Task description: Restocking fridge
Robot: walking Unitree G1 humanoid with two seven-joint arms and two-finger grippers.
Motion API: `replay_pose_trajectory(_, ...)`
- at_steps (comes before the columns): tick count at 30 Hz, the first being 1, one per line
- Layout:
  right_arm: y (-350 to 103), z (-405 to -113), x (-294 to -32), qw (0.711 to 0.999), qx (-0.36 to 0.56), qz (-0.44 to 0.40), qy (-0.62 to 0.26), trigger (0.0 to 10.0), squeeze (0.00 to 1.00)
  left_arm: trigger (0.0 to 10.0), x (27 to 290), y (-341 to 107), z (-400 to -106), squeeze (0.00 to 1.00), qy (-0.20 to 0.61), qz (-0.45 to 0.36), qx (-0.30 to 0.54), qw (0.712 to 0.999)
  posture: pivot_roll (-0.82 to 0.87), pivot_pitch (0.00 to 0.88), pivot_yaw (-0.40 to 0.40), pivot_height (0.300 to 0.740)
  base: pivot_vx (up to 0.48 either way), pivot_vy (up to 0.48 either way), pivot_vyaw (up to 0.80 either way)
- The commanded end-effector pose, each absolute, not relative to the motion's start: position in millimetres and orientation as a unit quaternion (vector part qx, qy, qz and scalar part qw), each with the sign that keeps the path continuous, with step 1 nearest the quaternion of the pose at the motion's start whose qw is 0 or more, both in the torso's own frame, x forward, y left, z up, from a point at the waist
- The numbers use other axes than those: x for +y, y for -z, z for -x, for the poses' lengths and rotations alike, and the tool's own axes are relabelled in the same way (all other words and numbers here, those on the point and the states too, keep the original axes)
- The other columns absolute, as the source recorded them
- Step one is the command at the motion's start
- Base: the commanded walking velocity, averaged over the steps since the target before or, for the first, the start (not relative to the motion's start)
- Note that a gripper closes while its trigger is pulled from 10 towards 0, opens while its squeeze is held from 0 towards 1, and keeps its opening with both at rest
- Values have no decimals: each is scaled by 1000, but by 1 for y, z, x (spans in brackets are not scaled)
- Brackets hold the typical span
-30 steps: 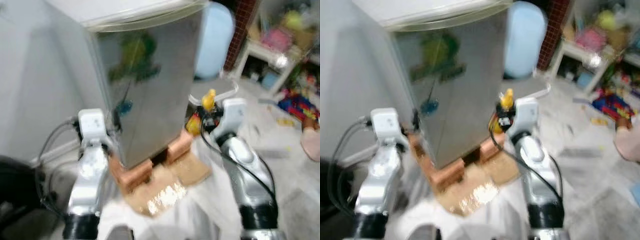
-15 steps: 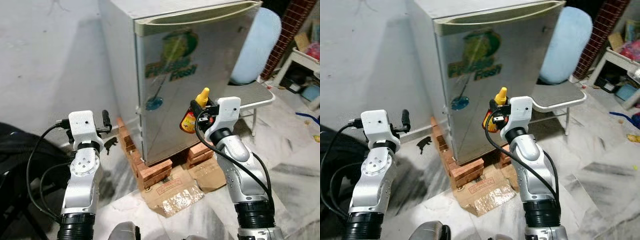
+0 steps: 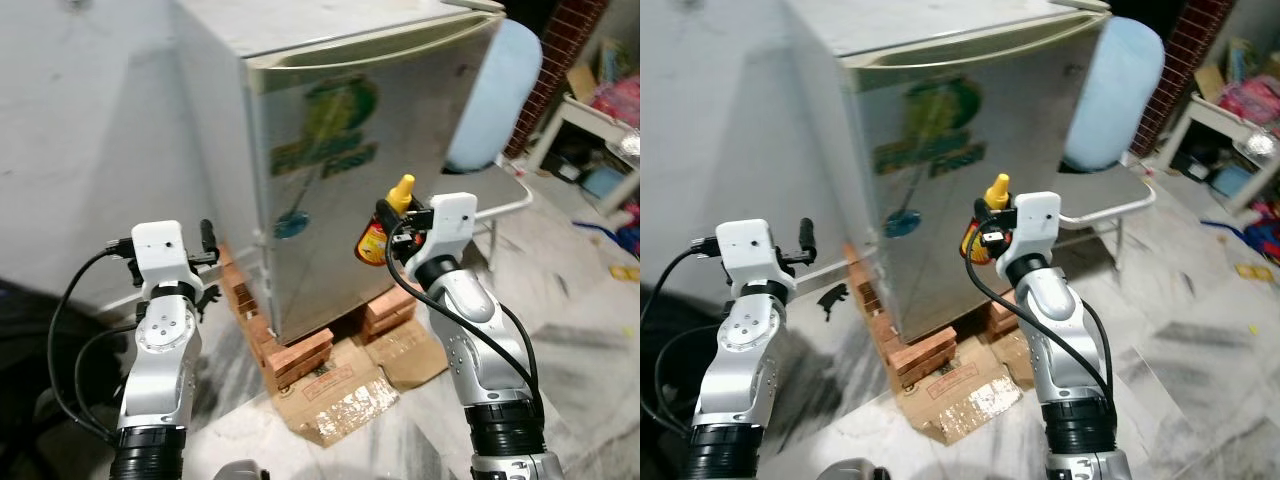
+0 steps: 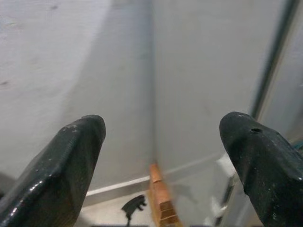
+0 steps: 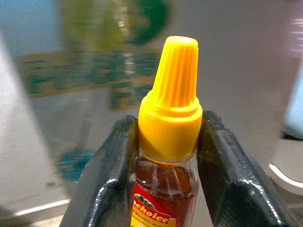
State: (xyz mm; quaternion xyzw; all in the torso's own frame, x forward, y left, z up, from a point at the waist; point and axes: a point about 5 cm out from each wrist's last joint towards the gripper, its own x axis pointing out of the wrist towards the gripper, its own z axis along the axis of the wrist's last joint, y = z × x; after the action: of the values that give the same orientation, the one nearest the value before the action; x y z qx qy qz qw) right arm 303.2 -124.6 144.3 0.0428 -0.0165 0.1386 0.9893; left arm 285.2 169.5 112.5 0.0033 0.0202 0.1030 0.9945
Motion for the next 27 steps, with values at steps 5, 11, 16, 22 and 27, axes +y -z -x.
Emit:
replay_pose_trajectory(5,-152,-304,-133,991,-35,-38,-127,10000,0,10000,163,-109,-284,0,-92,5,27,995,27,0,-24,740,0,0,0)
replay_pose_trajectory(11,-152,-304,-133,991,-34,-34,-127,10000,0,10000,162,-114,-286,0,-92,18,14,995,26,0,-25,740,0,0,0)
replay_pose_trajectory(16,-151,-300,-142,993,-28,-30,-111,10000,0,10000,165,-114,-297,0,-66,33,18,997,20,0,-29,740,0,0,0)
replay_pose_trajectory(22,-144,-281,-149,994,-5,-28,-108,10000,0,10000,160,-116,-315,0,-16,59,22,998,-22,0,-17,740,0,0,0)
replay_pose_trajectory(27,-141,-271,-155,994,13,-28,-104,10000,0,10000,155,-119,-325,0,17,73,19,997,-47,0,-10,740,0,0,-198)
